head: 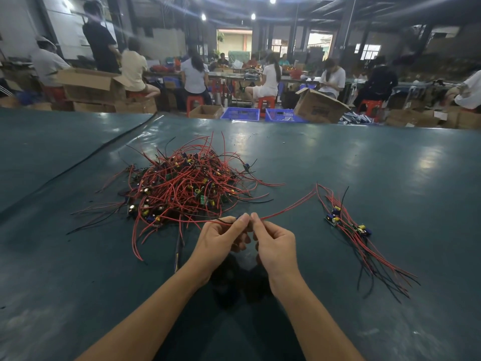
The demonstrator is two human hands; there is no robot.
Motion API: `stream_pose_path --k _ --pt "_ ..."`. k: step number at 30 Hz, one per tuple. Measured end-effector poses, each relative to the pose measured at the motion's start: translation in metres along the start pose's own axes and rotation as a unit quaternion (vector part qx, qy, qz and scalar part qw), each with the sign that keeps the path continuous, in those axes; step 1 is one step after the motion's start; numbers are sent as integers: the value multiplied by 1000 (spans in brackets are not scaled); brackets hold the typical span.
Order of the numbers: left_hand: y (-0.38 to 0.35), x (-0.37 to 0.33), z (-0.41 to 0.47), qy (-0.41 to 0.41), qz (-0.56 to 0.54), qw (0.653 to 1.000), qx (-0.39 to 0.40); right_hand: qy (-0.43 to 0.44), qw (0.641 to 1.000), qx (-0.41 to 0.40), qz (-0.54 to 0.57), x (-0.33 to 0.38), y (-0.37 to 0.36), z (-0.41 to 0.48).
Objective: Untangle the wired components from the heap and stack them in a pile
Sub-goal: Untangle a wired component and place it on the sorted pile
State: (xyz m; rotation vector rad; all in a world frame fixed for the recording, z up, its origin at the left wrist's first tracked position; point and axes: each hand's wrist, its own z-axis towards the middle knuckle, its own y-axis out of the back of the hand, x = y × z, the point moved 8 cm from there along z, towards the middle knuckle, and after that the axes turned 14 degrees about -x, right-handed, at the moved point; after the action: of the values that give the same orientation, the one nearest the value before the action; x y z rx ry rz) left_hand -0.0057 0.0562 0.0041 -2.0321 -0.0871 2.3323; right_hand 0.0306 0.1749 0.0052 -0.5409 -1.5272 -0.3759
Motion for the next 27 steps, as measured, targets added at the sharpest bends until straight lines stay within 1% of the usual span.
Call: stream_pose_path --k 3,5,9,12,15,17,20,22,24,27 --pt "-3 1 0 -4 7 1000 16 -8 999 -38 16 1 11 9" --pt "-2 1 2 -2 -1 1000 12 -28 995 -81 47 1 25 18" --pt "4 -1 6 1 -15 1000 -6 -83 974 -167 131 -1 58 39" --pt "3 2 5 6 -13 1000 -4 -79 968 -186 148 0 69 44" --pt "4 3 6 6 -16 1000 -21 -75 972 -174 141 0 65 42" --pt "6 3 7 4 -21 999 -36 -81 979 -147 112 -1 58 39" --pt "7 1 6 -13 -14 999 -44 -69 995 -63 35 -2 39 31" --pt "5 -1 5 -49 23 998 -41 -42 999 -3 -21 -1 23 21" --pt "-3 -4 1 -108 74 991 -8 -10 998 32 -48 2 12 12" --pt "-18 -4 -9 -152 104 981 65 20 999 24 -38 7 11 9"
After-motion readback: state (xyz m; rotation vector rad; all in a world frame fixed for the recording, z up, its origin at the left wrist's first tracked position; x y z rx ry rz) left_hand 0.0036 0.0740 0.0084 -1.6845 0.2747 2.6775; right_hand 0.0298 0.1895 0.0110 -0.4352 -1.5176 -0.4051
